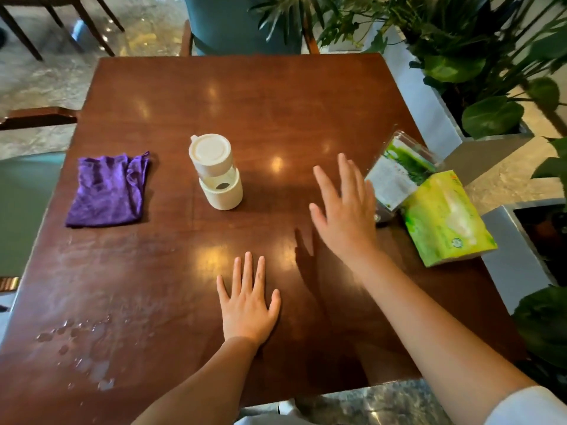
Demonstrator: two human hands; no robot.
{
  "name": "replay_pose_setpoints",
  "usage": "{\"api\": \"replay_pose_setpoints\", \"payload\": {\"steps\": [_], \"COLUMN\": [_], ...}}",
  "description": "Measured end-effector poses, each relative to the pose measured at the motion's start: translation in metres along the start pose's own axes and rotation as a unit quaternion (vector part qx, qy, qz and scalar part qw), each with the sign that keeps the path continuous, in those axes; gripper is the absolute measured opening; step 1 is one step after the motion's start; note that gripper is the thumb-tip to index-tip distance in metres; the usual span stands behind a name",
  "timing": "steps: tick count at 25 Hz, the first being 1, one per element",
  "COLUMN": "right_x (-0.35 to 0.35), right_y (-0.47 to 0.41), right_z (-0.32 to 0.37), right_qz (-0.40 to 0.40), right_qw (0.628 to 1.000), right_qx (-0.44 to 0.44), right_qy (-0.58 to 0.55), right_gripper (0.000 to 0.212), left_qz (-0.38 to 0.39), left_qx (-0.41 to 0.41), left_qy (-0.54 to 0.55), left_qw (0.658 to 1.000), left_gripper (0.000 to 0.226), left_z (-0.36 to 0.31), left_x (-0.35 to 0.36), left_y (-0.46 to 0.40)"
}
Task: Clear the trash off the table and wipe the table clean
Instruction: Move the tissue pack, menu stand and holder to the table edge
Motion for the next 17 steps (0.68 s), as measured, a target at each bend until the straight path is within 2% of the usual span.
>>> {"api": "replay_pose_setpoints", "payload": {"steps": [7, 11, 14, 17], "right_x": [0.047, 0.078, 0.083, 0.075], "right_y": [-0.079, -0.106, -0.104, -0.098], "right_z": [0.111, 0.143, 0.145, 0.138], "right_qz": [0.079, 0.163, 0.129, 0.097], "right_qw": [0.984, 0.967, 0.967, 0.964], "right_qx": [-0.095, -0.101, -0.112, -0.082], "right_qy": [-0.132, -0.17, -0.19, -0.234], "right_gripper": [0.085, 0.08, 0.071, 0.068], "left_qz": [-0.009, -0.015, -0.021, -0.017], "left_qx": [0.004, 0.017, 0.018, 0.015], "left_qy": [0.006, 0.01, 0.005, 0.003], "left_qw": [1.0, 1.0, 1.0, 1.0], "left_gripper": [0.068, 0.069, 0.069, 0.069], "left_z": [0.001, -0.002, -0.001, -0.002], "left_x": [0.0, -0.002, -0.003, -0.003], "left_y": [-0.001, -0.001, -0.001, 0.0]}}
Point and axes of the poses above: each hand's wrist, its own y-axis away from the middle knuckle, its own x-axis out of the palm, z = x × y, the point moved 5 cm from there along -y, towards the middle knuckle, and after that the axes turned 5 degrees about -z, right-handed, at the moved point
